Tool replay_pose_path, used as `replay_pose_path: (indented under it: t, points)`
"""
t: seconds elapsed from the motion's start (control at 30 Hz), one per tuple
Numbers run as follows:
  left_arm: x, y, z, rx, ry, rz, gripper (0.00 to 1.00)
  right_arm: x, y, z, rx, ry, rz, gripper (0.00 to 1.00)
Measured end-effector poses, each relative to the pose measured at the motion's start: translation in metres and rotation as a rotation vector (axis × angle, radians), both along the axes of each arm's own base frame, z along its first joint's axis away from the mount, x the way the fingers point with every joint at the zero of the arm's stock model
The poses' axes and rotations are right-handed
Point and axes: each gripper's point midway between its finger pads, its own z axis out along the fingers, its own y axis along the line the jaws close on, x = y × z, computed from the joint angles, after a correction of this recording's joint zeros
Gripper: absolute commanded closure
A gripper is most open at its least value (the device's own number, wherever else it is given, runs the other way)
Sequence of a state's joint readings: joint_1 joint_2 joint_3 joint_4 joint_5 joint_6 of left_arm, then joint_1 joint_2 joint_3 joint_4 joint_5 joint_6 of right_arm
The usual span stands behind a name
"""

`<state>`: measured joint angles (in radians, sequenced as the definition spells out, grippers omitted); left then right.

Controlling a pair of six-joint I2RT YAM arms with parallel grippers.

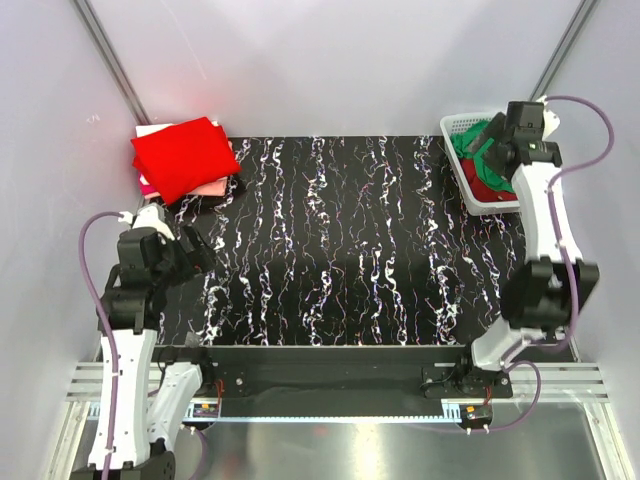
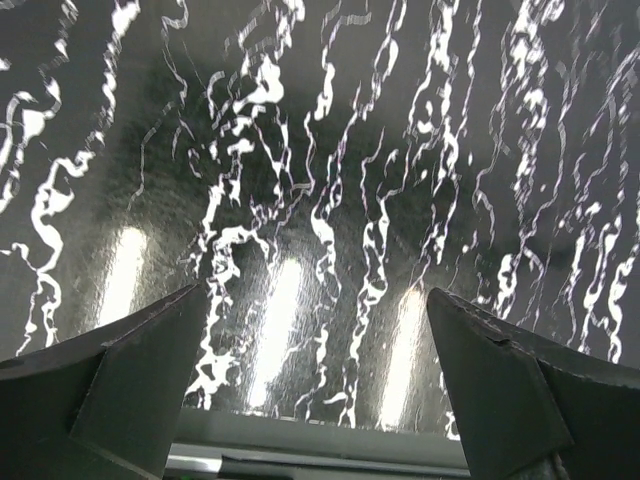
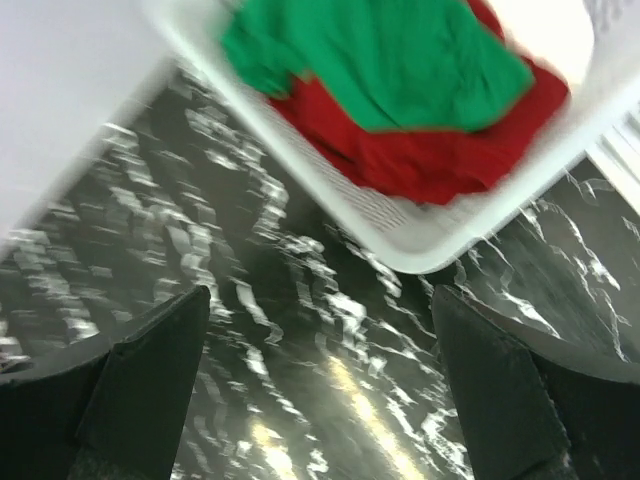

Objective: Fold and stack the t-shirts
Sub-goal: Grab the tshirt from the pile

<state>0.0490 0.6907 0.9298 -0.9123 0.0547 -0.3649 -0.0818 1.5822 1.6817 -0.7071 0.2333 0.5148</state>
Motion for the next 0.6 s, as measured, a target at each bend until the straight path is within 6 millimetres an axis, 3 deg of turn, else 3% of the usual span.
replay_pose_path:
  t: [0.1,0.17,0.33,0.6]
  points:
    - [-0.002,0.002,0.007,0.006,-0.04,0.017,0.01,0.016,-0.02,-0.057,0.04,0.161,-0.025,0.02]
    - [-0.001,0.004,0.009,0.008,-0.052,0.027,0.01,0.027,-0.033,-0.079,0.055,0.23,-0.043,0.04]
    - [-0.003,0.006,0.013,0.007,-0.076,0.045,0.01,0.069,-0.053,-0.095,0.031,0.266,-0.048,0.08]
    - [-0.012,0.01,0.028,0.009,-0.164,0.068,0.01,0.106,-0.066,-0.128,0.017,0.317,-0.039,0.2]
